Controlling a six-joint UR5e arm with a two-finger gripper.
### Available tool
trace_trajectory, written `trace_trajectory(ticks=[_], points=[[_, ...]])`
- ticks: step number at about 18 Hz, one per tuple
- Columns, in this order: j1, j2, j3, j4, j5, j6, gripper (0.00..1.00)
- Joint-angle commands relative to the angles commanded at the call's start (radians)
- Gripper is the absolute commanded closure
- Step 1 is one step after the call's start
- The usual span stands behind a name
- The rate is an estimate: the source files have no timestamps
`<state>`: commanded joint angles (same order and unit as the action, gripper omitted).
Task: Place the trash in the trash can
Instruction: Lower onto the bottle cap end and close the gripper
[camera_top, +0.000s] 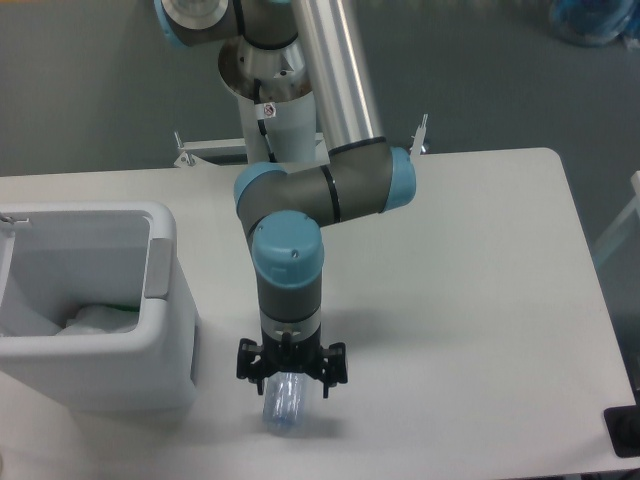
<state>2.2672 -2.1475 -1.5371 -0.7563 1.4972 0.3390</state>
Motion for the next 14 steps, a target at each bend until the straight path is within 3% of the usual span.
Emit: trace_trajectory(ticks=[14], points=[[-0.028,-0.058,0.003,0.006,0.02,0.035,0.0]])
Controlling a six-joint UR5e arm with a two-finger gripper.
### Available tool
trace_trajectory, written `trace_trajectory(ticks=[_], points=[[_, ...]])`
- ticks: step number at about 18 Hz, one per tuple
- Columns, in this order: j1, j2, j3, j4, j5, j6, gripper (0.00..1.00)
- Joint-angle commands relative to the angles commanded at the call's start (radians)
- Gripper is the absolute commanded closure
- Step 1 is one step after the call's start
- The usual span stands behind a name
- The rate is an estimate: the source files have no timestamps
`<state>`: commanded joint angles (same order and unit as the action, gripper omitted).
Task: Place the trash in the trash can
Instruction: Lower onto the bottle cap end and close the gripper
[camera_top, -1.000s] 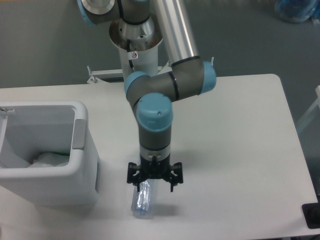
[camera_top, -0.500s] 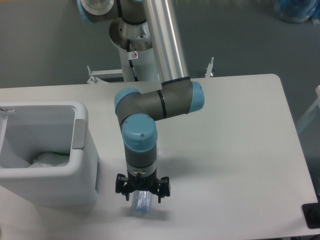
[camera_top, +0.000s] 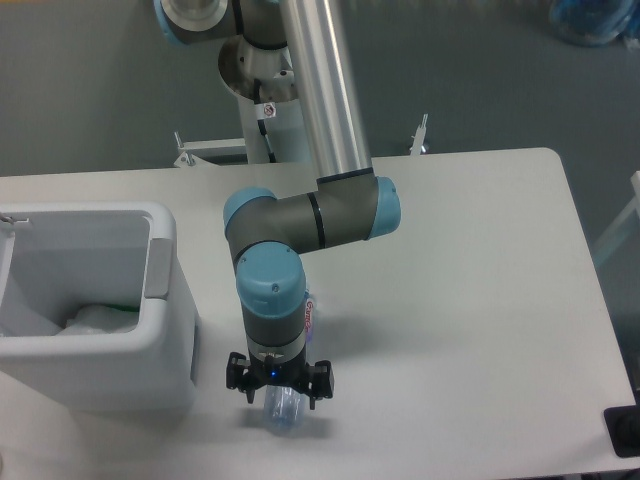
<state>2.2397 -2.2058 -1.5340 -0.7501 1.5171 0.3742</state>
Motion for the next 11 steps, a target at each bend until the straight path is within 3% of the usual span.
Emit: trace_trajectory(ticks=[11], points=[[-0.006,-0.034,0.008,0.002,0.02,0.011,0.0]])
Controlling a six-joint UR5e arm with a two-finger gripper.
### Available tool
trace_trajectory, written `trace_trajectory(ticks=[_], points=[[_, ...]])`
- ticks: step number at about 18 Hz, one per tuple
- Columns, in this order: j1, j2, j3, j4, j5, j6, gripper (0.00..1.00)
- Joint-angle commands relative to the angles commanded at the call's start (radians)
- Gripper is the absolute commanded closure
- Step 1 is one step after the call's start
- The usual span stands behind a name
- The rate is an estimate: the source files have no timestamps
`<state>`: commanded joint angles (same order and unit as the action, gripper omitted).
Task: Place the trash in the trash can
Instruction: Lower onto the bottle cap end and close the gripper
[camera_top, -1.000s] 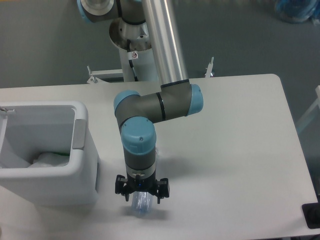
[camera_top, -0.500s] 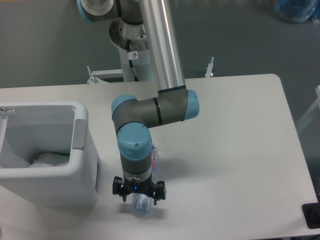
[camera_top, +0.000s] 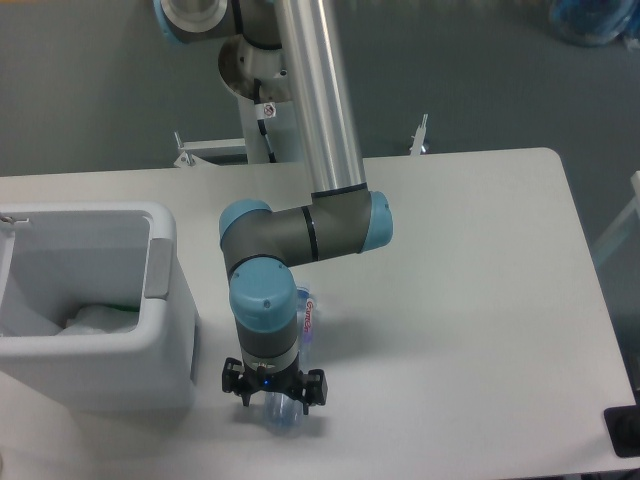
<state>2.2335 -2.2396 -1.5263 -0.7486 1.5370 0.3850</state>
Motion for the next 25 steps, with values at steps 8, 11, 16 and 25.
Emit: trace_trajectory(ticks=[8,11,16,25], points=[[-0.002,-0.017,0.003,0.0,0.02,0.0,0.0],[-0.002,-0.02,0.006,0.0,0.021,0.0,0.0],[-0.002,-0.021,0.006,0.0,0.021,0.0,0.0],[-0.002,-0.028,0.014,0.0,0.023,0.0,0.06]])
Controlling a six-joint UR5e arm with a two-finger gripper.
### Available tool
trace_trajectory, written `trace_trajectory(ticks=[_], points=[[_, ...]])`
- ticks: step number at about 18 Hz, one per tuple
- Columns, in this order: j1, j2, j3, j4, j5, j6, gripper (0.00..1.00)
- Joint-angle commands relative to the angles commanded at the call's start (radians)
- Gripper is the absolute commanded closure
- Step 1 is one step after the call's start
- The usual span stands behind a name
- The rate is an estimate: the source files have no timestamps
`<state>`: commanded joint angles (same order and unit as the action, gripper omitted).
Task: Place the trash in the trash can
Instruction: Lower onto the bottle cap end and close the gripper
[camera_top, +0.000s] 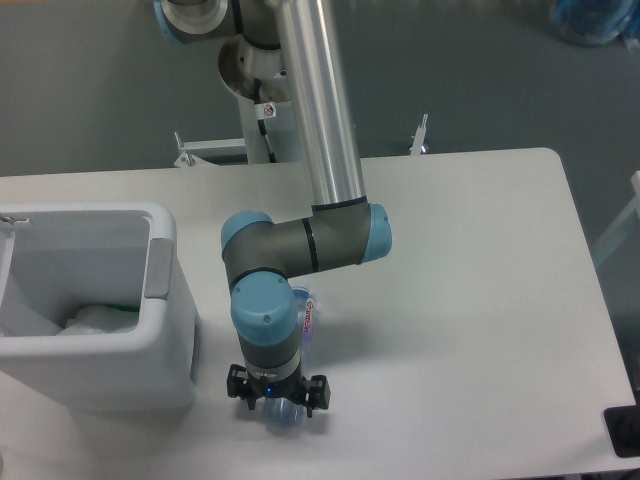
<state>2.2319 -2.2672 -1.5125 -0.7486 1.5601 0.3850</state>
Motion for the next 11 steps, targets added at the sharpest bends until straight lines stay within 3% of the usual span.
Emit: trace_trajectory(ticks=[5,11], points=[[0.0,0.0,-0.002,0.0,0.002,0.0,0.19],[0.0,0.003,-0.002,0.0,0.009,0.0,0.21]])
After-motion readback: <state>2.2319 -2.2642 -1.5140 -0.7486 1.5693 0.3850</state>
